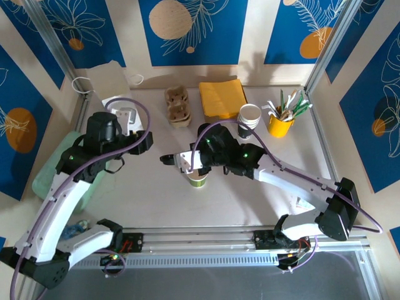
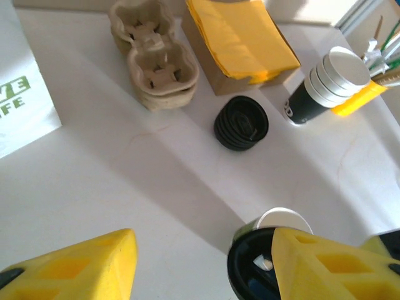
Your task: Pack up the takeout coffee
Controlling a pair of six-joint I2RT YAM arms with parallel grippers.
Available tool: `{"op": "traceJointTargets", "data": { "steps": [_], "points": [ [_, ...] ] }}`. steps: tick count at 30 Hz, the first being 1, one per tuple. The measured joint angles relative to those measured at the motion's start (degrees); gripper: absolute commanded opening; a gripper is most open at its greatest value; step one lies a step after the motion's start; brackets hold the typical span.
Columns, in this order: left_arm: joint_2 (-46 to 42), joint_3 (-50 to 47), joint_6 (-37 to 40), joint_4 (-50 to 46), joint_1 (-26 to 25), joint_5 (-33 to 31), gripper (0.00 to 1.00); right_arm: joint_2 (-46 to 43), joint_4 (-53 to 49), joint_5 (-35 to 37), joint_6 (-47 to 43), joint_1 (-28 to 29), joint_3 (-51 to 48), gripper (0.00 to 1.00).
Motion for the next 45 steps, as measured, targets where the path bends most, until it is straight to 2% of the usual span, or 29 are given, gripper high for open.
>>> {"op": "traceJointTargets", "data": {
  "steps": [4, 12, 15, 19, 24, 32, 39, 45],
  "points": [
    [-2.6, -4.3, 0.0, 3.8, 0.0, -2.5, 0.59, -0.3, -1.3, 2.7, 10.3, 0.4, 1.1, 0.00],
    [-5.0, -6.3, -0.2, 5.3, 0.0, -8.0, 0.58, 1.8, -9.9, 8.1, 33.1, 0.2, 14.0, 0.00],
    [-5.4, -7.3, -0.2, 6.1, 0.0, -8.6, 0.59, 1.9, -13.3, 7.7, 42.2, -0.7, 15.9, 0.00],
    [-5.7, -9.0, -0.2, 6.7, 0.0, -8.6, 0.58, 1.6, -16.3, 3.0, 54.4, -3.7, 15.8, 0.00],
    [-5.7, -10.6, -1.3, 7.7, 0.0, -7.7, 0.58, -3.2, -15.5, -4.5, 68.3, -8.4, 9.4, 0.00],
    [-4.9, -12.4, -3.1, 9.7, 0.0, -5.0, 0.58, -12.4, -8.6, -16.9, 87.4, -18.1, -4.9, 0.00],
    [-4.0, -13.4, -4.2, 11.0, 0.0, -4.0, 0.59, -14.3, -2.6, -22.8, 96.4, -21.5, -14.2, 0.00],
    [-3.5, -13.4, -4.3, 11.5, 0.0, -3.4, 0.59, -15.0, 2.2, -23.2, 100.9, -22.9, -20.0, 0.00]
  ]
}}
